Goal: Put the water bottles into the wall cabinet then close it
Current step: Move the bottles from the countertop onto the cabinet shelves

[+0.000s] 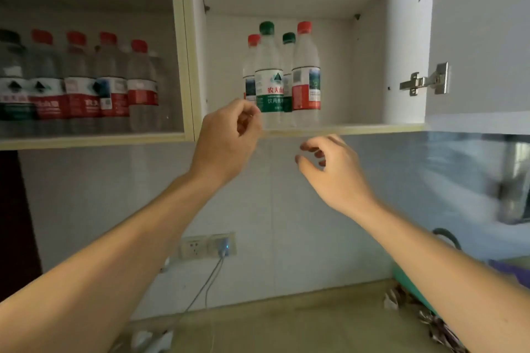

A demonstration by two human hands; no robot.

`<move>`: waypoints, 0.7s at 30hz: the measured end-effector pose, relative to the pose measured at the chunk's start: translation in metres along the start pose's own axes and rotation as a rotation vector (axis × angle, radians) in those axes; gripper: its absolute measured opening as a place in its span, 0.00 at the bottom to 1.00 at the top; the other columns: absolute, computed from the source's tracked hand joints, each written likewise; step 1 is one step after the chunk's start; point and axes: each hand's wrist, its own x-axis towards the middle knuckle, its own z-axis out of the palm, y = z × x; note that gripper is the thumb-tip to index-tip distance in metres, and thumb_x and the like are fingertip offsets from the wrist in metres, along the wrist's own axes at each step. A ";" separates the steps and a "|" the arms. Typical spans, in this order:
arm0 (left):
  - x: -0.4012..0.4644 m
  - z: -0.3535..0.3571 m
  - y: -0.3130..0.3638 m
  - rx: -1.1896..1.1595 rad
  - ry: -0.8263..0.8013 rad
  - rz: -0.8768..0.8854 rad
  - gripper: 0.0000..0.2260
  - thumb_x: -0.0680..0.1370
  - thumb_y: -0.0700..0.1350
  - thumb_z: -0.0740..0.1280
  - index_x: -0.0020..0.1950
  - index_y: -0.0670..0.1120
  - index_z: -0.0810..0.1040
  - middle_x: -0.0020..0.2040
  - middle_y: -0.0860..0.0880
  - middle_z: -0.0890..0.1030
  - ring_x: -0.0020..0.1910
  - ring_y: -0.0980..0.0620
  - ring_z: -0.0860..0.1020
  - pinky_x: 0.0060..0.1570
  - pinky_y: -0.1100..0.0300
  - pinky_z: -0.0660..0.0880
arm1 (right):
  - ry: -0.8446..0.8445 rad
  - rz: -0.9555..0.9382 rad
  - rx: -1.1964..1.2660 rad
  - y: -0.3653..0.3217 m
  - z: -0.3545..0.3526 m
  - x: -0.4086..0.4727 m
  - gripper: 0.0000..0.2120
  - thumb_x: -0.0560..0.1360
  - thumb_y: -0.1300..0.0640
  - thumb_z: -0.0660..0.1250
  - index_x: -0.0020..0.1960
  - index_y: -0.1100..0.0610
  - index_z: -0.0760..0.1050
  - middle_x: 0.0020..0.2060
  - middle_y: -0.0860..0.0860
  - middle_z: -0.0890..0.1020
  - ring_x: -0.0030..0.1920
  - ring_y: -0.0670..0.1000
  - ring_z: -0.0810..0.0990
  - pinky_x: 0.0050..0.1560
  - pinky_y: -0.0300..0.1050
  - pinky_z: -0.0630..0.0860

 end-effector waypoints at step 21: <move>-0.384 0.106 -0.094 0.041 -0.971 -0.724 0.18 0.77 0.57 0.72 0.62 0.49 0.78 0.53 0.53 0.81 0.48 0.57 0.78 0.50 0.59 0.77 | -0.950 0.805 -0.040 0.135 0.090 -0.320 0.20 0.78 0.54 0.72 0.67 0.61 0.77 0.58 0.57 0.83 0.57 0.55 0.81 0.52 0.42 0.74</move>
